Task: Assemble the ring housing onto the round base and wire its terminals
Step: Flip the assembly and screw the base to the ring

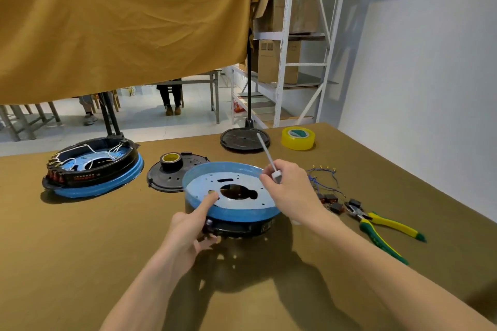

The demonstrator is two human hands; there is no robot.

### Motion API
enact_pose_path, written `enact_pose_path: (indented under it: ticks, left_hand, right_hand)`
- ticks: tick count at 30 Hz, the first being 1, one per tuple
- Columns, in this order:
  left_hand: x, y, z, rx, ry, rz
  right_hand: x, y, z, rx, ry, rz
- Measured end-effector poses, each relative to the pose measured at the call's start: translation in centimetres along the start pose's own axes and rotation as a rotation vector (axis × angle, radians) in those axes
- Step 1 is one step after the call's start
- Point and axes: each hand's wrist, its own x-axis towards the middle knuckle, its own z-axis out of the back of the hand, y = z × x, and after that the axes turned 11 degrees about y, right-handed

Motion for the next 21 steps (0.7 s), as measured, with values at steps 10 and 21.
enact_pose_path:
  ticks: [10, 21]
  left_hand:
    - [2.4, 2.8, 2.6, -0.111, -0.102, -0.056]
    - [2.5, 3.6, 3.4, -0.1, -0.051, -0.103]
  right_hand:
    - [-4.4, -11.7, 3.4, -0.493, 0.03, -0.433]
    - [-4.4, -13.2, 3.6, -0.569, 0.052, -0.344]
